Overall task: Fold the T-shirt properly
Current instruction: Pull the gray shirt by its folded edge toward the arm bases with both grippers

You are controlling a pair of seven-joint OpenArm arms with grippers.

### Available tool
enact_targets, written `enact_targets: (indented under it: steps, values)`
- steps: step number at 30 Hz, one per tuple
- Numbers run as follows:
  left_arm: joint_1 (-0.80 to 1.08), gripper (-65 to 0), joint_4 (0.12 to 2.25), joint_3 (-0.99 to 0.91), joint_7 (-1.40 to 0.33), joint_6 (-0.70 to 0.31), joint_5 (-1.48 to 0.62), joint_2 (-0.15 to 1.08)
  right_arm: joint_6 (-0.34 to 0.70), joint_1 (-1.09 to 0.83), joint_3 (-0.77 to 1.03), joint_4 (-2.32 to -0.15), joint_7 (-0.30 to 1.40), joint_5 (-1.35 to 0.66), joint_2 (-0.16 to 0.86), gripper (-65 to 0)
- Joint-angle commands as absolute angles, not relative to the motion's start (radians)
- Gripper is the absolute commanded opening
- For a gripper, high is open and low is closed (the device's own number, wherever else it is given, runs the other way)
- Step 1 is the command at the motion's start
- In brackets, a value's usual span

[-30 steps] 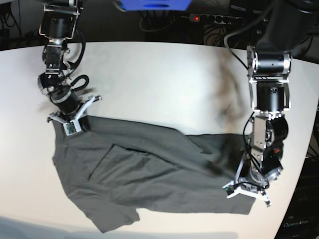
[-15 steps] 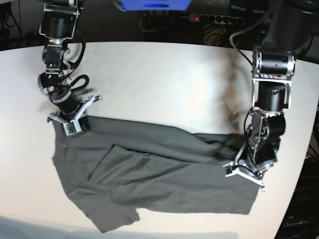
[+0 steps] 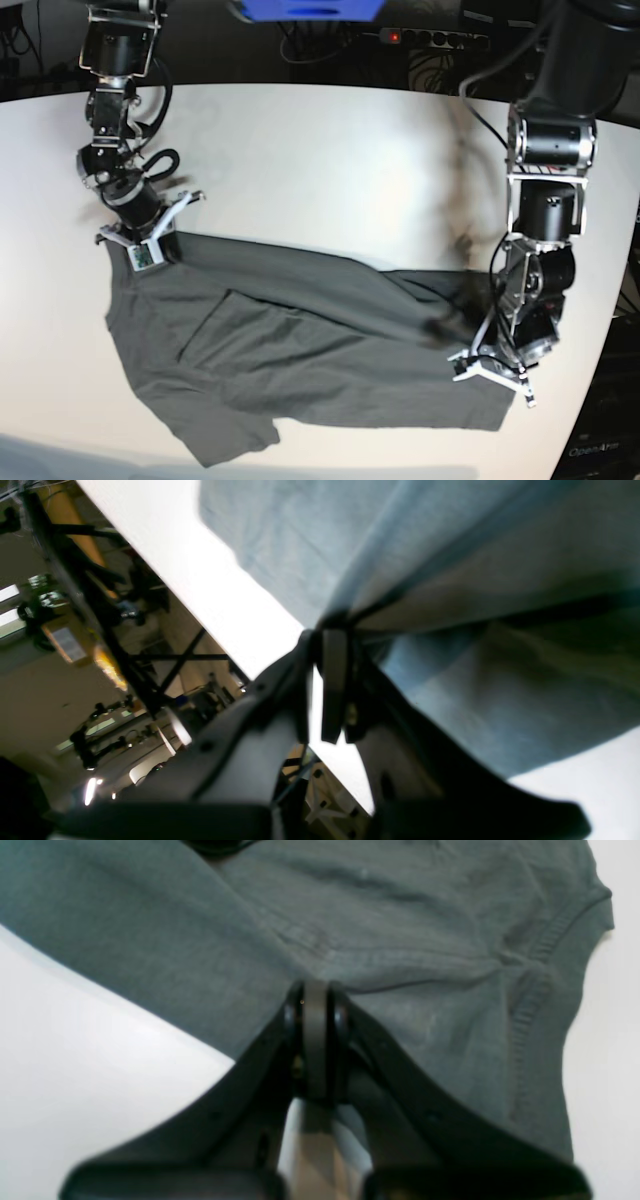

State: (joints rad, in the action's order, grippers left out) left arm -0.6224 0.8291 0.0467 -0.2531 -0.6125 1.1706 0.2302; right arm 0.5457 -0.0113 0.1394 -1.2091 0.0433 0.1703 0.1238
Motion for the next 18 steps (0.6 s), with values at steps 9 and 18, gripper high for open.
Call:
enact_targets:
  steps: [9,18]
  values:
    - [-0.677,-62.4,0.845,0.042,-0.285,-0.59,1.182,0.237,0.545,-0.015,0.139,-1.214,0.07,0.18,0.13,-64.6]
    - [-0.676,-62.3,0.855,0.041,-0.305,-0.59,1.182,0.236,0.545,-0.016,0.139,-1.214,0.07,0.18,0.128,-64.6]
